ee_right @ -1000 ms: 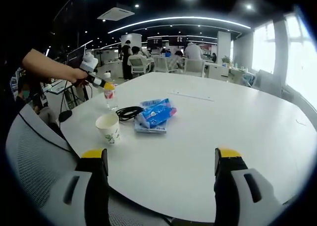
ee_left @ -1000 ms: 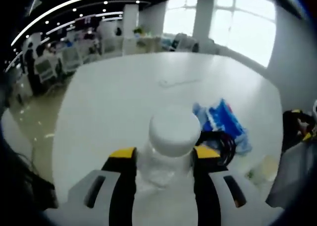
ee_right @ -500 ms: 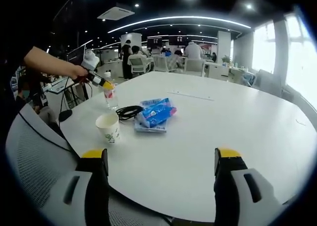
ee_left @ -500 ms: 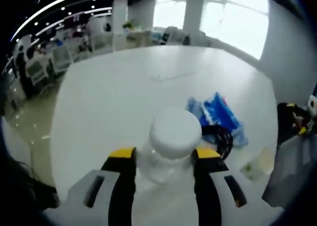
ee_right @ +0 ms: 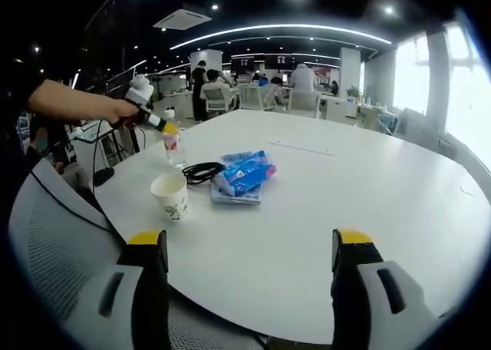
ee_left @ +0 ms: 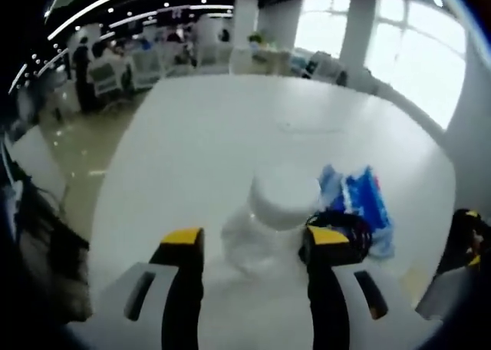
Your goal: Arrange the tabletop items into an orderly group along one side of the table until the central work area is clear of visible clutter.
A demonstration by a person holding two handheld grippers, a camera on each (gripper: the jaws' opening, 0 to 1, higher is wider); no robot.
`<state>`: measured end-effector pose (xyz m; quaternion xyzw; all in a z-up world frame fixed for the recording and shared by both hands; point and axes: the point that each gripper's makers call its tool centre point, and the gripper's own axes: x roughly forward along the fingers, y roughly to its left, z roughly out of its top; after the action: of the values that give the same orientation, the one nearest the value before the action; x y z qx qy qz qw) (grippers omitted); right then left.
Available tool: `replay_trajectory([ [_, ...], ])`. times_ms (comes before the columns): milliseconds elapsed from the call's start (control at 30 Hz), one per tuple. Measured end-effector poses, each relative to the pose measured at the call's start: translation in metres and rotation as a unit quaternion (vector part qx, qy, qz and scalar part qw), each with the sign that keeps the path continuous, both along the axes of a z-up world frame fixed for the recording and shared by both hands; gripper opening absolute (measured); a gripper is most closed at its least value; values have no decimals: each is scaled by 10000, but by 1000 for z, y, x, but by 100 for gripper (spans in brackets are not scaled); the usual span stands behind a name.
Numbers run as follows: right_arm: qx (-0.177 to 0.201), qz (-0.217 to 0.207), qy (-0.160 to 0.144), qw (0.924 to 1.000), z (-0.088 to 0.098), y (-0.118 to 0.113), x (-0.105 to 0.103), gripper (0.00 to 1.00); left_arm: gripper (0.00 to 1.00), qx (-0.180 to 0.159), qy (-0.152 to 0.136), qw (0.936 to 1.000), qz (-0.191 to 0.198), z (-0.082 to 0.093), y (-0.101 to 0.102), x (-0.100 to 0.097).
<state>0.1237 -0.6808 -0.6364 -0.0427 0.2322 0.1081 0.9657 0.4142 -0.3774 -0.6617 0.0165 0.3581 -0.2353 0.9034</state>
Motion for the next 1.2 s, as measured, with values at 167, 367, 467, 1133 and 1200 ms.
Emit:
replay_trajectory([
  [167, -2, 3, 2, 10000, 0, 0, 0, 88, 48, -40, -129, 9998, 152, -1, -9, 0],
  [367, -5, -13, -3, 10000, 0, 0, 0, 88, 43, 29, -271, 9993, 259, -1, -10, 9],
  [467, -2, -37, -11, 10000, 0, -1, 0, 88, 43, 27, -274, 9996, 97, -1, -11, 10],
  [1133, 11, -53, 3, 10000, 0, -1, 0, 88, 42, 208, -2, 9896, -1425, -3, -13, 13],
  [1200, 4, -52, 12, 10000, 0, -1, 0, 88, 42, 196, 4, 9884, -1503, -3, -13, 13],
])
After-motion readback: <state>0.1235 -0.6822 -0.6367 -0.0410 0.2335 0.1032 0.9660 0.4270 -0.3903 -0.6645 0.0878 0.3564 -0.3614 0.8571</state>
